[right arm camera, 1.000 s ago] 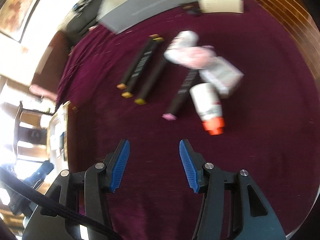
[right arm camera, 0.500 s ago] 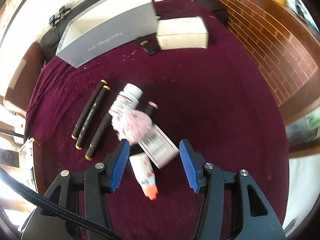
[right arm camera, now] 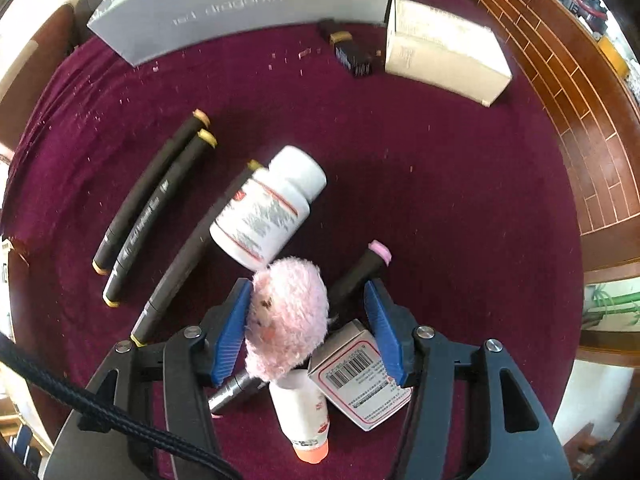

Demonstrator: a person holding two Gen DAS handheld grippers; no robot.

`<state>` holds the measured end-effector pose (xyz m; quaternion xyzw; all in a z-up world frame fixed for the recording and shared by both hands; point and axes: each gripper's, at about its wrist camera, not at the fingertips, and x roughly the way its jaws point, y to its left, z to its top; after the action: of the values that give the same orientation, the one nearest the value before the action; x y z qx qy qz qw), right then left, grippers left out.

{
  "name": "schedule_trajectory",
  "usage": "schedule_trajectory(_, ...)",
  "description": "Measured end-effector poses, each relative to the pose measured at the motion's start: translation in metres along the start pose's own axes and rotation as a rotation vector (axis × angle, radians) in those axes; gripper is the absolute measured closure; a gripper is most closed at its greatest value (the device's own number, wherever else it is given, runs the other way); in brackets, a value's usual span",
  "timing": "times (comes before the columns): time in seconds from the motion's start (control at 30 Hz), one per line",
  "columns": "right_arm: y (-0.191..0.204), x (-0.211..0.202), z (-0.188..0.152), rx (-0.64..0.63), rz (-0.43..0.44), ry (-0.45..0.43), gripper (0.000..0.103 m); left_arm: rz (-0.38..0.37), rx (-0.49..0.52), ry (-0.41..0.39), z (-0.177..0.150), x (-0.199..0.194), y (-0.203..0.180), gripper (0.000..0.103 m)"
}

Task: Organize objects
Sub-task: 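Grasp the pink fluffy ball with the right tool while the left tool grasps the white-orange tube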

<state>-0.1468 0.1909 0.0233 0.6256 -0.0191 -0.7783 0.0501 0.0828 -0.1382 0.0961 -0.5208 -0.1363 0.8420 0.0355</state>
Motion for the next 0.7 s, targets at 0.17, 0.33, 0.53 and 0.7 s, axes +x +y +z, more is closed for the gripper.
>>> schedule_trajectory(0.17,-0.002,-0.012,-0.022,-0.020,0.081,0.008,0.076,-0.027,0.028,0.017,0.004,0.007,-0.012,0.057)
schedule_trajectory(0.33,-0.003,-0.033,-0.040,-0.029,0.178,-0.016,0.084,-0.066,0.058,0.050,0.005,0.018,-0.029,0.057)
schedule_trajectory(0.53,-0.010,-0.068,-0.065,0.021,0.390,-0.019,0.084,-0.088,0.093,0.069,0.004,0.026,-0.044,0.057)
schedule_trajectory(0.7,-0.002,-0.083,-0.109,-0.024,0.443,0.025,0.084,-0.102,0.125,0.093,-0.001,0.036,-0.055,0.057)
